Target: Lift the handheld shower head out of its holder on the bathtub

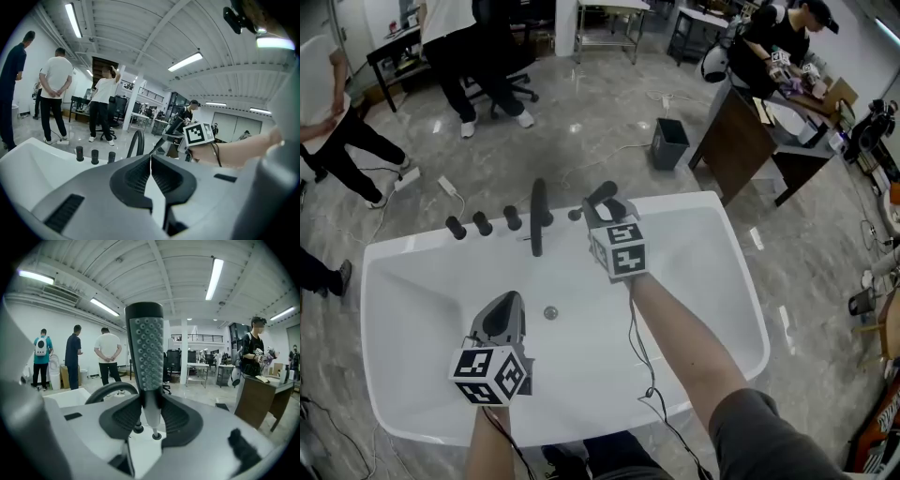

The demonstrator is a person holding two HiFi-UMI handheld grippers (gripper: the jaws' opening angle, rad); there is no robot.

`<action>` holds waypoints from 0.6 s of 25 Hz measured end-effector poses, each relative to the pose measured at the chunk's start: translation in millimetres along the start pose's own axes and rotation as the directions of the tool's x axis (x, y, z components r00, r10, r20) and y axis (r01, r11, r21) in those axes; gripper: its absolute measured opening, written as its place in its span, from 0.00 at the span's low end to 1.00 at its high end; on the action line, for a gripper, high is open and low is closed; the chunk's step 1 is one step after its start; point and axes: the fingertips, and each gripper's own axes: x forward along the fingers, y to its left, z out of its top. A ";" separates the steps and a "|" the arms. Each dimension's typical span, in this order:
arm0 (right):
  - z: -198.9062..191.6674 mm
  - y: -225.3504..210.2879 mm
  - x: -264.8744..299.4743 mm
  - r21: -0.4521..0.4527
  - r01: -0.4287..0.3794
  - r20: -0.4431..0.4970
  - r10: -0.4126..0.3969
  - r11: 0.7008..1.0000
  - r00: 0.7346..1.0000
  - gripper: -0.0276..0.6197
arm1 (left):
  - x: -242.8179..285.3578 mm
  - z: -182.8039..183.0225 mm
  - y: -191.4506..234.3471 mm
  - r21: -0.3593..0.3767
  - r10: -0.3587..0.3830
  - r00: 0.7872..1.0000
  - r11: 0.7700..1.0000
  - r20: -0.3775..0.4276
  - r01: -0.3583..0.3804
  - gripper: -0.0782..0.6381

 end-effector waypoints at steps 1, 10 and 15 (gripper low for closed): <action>6.4 4.6 -9.9 -0.006 0.001 0.008 -0.001 1.000 1.000 0.26 | -7.5 0.8 -2.9 0.002 -0.008 1.000 1.000 0.000 0.008 0.13; 43.8 55.4 -117.2 -0.026 0.020 0.069 -0.018 0.999 0.997 0.26 | -96.6 1.9 -25.3 0.051 -0.055 0.998 0.997 0.002 0.055 0.13; 54.1 78.2 -177.0 0.009 0.036 0.113 -0.037 0.999 0.993 0.26 | -145.3 2.5 -36.6 0.075 -0.063 0.998 0.995 0.018 0.062 0.13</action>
